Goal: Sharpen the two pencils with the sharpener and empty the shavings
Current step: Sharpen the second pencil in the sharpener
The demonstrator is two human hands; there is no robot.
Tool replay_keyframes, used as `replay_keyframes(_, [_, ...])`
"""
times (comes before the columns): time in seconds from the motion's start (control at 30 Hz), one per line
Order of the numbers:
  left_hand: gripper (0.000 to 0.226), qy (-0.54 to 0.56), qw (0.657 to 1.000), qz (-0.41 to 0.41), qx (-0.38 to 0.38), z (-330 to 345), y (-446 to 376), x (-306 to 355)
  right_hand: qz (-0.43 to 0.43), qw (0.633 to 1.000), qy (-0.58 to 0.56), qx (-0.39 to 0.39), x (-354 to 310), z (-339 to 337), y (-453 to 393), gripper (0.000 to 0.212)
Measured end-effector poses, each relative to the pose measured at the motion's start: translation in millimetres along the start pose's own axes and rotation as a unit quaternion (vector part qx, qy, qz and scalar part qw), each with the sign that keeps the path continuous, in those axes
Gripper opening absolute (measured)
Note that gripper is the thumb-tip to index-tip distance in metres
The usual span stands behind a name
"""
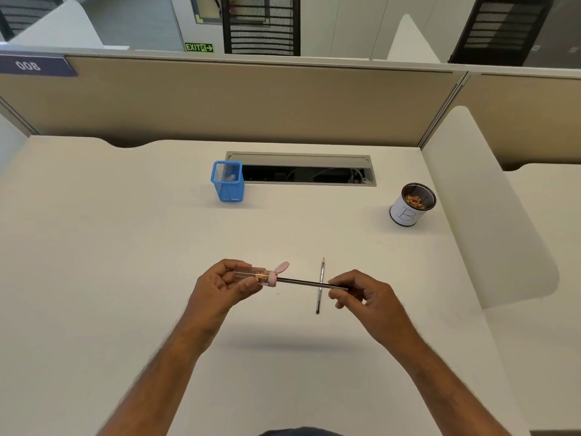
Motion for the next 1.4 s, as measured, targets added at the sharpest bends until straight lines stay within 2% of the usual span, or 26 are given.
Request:
replay_keyframes(0.07, [0.054, 0.001, 1.0, 0.001, 0.0, 1, 0, 1, -0.006, 1.0, 0.0, 0.012, -1, -1, 2, 0.01])
replay_keyframes(0.2, [0.055, 0.003, 1.0, 0.001, -0.001, 3, 0, 2, -0.011, 1.0, 0.01, 0.018, -5, -1, 1, 0.024])
replay_keyframes(0.27, [0.055, 0.005, 1.0, -0.001, -0.002, 4, 1, 1, -0.009, 1.0, 0.01, 0.016, -7, 1, 1, 0.023])
replay_keyframes(0.5, [0.057, -0.005, 1.0, -0.006, -0.006, 4, 3, -4, 0.058, 0.995, -0.075, -0.025, 3, 8, -2, 0.038])
replay_keyframes(0.6, [0.056, 0.0, 1.0, -0.004, 0.0, 1, 4, -5, 0.063, 0.994, -0.079, -0.039, 4, 11, -3, 0.035])
replay_keyframes(0.73, [0.056, 0.001, 1.0, 0.0, 0.008, -2, 4, -4, 0.039, 0.993, -0.104, -0.029, -2, 10, -3, 0.019])
replay_keyframes(0.87, [0.057, 0.004, 1.0, 0.003, 0.012, -3, 4, -2, 0.023, 0.998, -0.054, -0.001, -3, 5, -2, 0.027])
replay_keyframes(1.1, [0.056, 0.014, 1.0, 0.007, 0.003, 1, 4, 0, -0.008, 1.0, 0.001, 0.03, -9, -1, 3, 0.027])
replay_keyframes(1.27, [0.055, 0.018, 1.0, 0.004, 0.003, 2, 4, -1, 0.022, 1.0, -0.013, -0.01, -3, 5, 1, 0.018])
replay_keyframes(1.4, [0.054, 0.004, 1.0, -0.007, -0.011, 4, 4, -3, 0.059, 0.994, -0.063, -0.066, 5, 5, -2, 0.036])
Point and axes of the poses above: each hand's wrist, its own y-axis away from the middle knuckle, its own z-axis out of the palm, x = y × z, the point moved 6 cm from there along -y, towards the middle knuckle, and after that the axes turned 15 degrees about -x, right-handed, at the moved point
